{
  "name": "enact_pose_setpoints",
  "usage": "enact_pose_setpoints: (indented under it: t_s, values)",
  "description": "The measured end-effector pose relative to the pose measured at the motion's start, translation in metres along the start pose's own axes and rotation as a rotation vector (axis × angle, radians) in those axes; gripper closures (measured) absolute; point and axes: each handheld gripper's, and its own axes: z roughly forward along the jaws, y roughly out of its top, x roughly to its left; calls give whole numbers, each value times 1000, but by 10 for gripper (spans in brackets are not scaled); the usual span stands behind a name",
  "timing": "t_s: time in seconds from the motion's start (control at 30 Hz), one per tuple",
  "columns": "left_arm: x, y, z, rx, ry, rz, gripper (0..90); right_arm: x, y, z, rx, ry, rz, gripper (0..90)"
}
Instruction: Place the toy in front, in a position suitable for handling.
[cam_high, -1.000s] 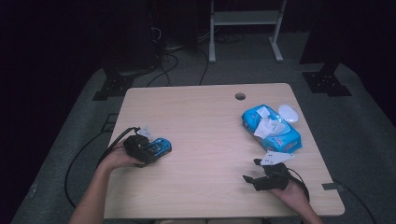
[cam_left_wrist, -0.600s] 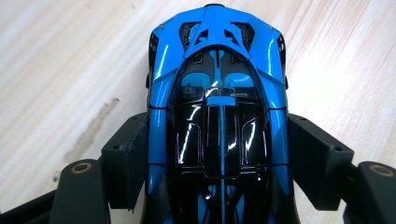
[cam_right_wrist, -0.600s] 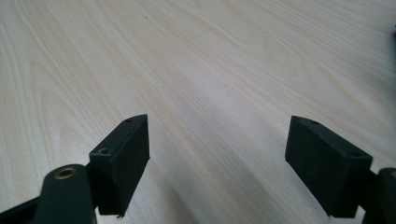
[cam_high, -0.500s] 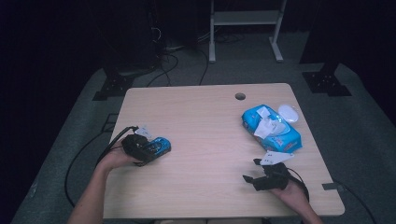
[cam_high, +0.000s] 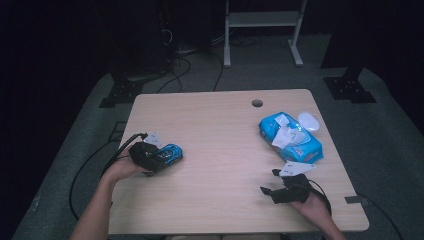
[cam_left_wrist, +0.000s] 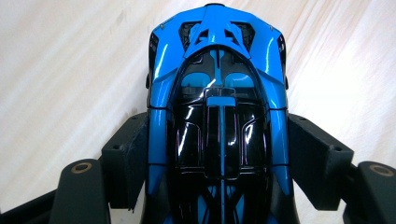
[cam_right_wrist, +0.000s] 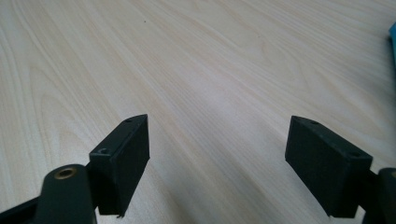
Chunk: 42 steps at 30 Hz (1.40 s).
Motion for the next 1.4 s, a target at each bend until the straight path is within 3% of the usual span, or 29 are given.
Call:
enact_pose_setpoints:
  t_s: [0.23,0.37,0.4,0.5,0.7,0.73,0.77,0.93,1.4]
  values:
    - [-22,36,-7,-51,-33,103,283,-4,0,-6,-29,-13,9,210]
    - [-44,60,3,-59,-56,183,283,-4,0,-7,-29,-17,11,213]
    - [-44,60,3,-59,-56,183,284,-4,0,-7,-29,-17,11,213]
    - [-67,84,16,-72,-96,258,283,-5,0,-8,-31,-24,9,213]
    - [-102,112,39,-66,-168,355,283,-8,-2,-12,-36,-39,14,213]
    - [-102,112,39,-66,-168,355,283,-8,-2,-12,-36,-39,14,213]
    - [-110,117,45,-69,-199,372,283,-10,-3,-14,-38,-46,20,213]
    - [-123,122,58,-63,-223,394,283,-15,-5,-16,-40,-59,35,213]
    - [-134,116,84,-9,-240,399,282,-19,-8,-16,-27,-78,40,217]
